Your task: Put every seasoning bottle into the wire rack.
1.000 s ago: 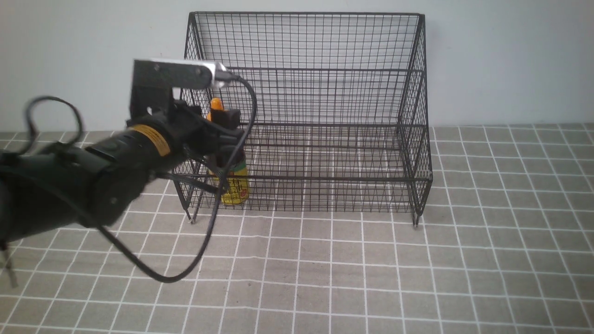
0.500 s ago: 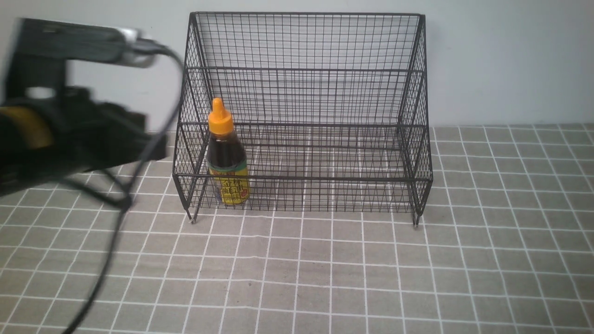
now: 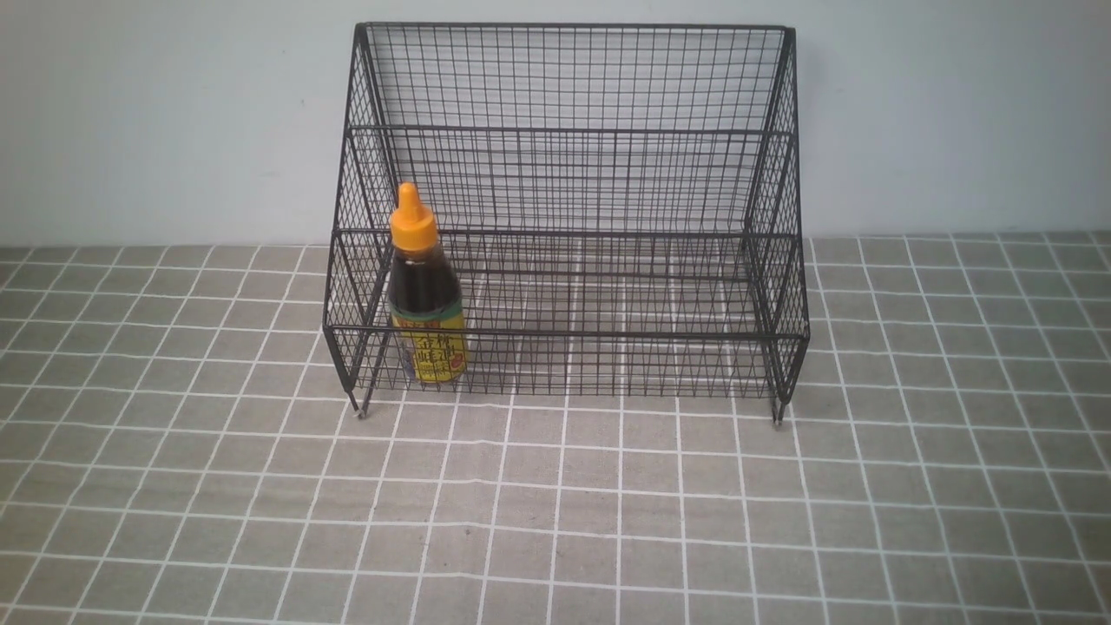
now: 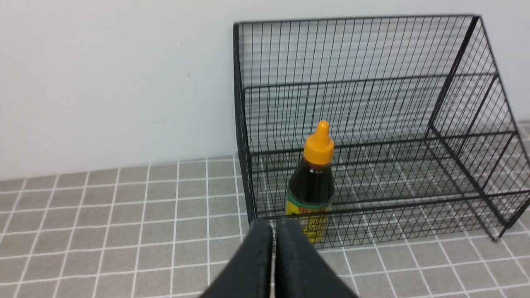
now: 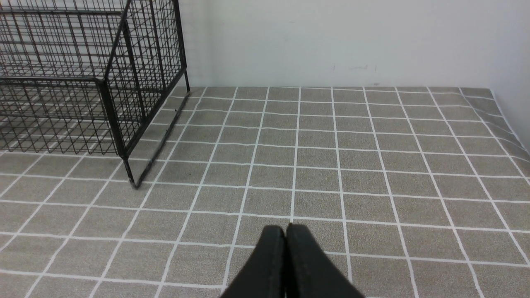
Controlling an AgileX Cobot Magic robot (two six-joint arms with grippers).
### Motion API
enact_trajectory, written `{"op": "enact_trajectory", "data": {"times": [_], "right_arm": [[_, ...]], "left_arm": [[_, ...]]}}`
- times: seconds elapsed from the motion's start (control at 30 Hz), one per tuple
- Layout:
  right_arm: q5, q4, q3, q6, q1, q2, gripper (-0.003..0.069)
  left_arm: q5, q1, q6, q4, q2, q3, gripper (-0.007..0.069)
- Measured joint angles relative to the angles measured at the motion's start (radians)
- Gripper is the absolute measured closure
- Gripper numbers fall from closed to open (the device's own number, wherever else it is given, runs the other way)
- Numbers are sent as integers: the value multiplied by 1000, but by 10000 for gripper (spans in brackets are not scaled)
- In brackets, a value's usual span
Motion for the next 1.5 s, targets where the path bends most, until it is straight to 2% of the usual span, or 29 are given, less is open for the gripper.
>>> {"op": "enact_trajectory", "data": {"times": [0.53,0.7,0.8,0.9,1.07,1.23,1.5], "right_arm": [[0,0,0,0,0,0,673],[0,0,0,0,0,0,673],[0,0,0,1,0,0,673],[0,0,0,2,0,0,673],[0,0,0,2,0,0,673],[0,0,0,2,0,0,673],[0,0,0,2,0,-1,673]], "left_arm": [[16,0,7,-7,-131,34,631],[-70,36,71,-32,-201,203,631],[-198,125,187,-100,-286,417,631],[-271,184,251,-144,-349,566,631],[-323,230,284,-157,-493,795,631],[-321,231,291,-157,-573,900,631],[-312,231,279,-157,-578,901,631]]}}
